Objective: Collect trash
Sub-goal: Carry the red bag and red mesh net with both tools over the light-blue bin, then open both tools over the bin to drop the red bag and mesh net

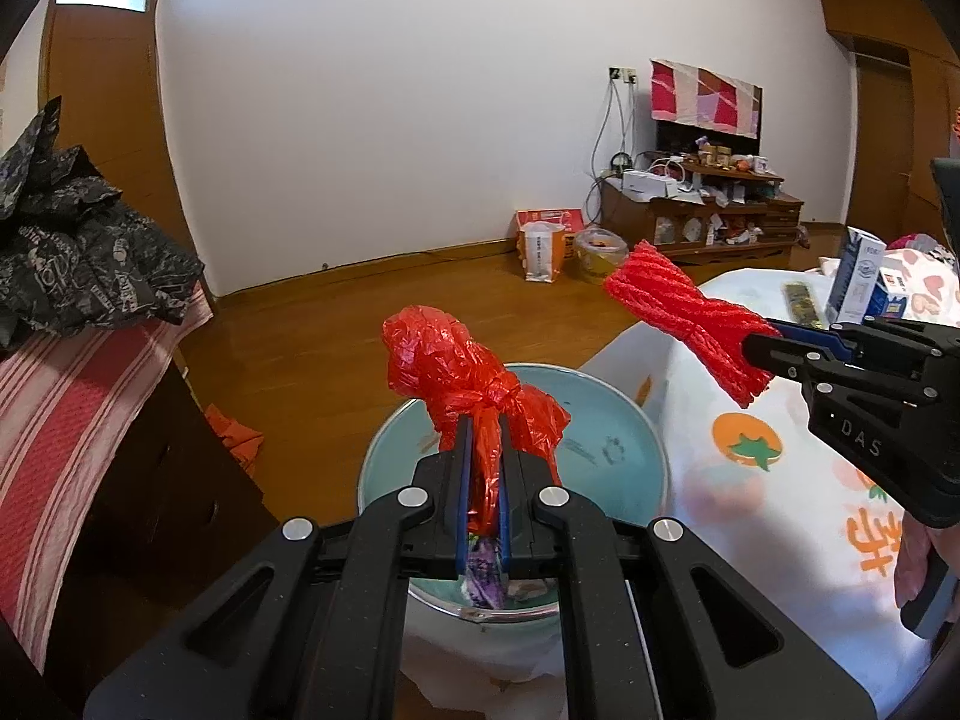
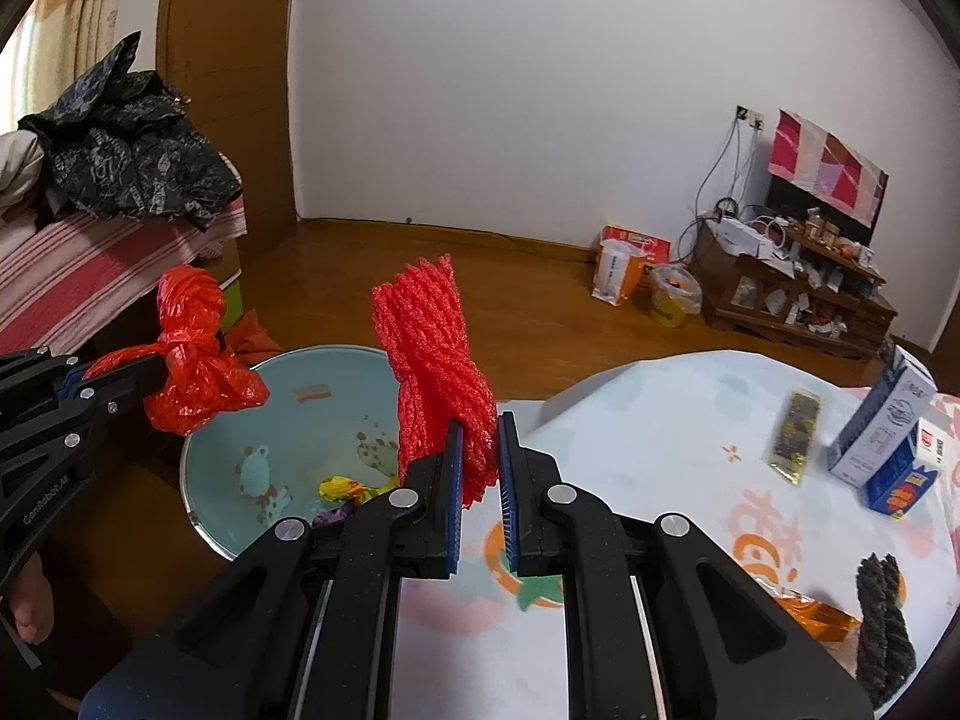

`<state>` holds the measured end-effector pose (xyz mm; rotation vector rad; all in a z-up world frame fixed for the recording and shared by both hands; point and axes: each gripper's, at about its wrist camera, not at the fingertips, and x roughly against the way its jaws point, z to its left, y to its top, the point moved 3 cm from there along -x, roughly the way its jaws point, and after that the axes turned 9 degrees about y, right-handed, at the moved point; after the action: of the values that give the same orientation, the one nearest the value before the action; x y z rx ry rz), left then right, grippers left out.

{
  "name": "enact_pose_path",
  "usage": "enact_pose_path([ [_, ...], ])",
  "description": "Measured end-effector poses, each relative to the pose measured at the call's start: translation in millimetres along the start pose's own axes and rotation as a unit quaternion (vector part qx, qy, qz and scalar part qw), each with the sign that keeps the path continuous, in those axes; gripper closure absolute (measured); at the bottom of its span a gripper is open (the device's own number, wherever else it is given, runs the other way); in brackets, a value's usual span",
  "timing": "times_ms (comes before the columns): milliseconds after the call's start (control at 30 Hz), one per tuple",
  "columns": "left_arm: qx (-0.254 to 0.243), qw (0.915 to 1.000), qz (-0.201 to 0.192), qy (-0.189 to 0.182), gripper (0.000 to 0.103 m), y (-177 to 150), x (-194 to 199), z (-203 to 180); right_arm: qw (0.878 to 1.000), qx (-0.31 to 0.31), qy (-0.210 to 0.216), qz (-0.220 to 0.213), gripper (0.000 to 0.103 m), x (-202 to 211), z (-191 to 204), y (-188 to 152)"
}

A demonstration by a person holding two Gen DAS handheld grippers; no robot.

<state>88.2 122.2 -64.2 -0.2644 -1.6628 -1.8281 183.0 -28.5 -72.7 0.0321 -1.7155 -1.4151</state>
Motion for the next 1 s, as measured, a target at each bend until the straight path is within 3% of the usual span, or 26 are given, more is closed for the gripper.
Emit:
enact_pose_path([
  [1000, 0.014, 0.9998, 0.016, -0.002, 0.096, -5, -11, 8, 1.0, 0.02, 0.019, 0.014, 0.091, -19, 21, 0],
])
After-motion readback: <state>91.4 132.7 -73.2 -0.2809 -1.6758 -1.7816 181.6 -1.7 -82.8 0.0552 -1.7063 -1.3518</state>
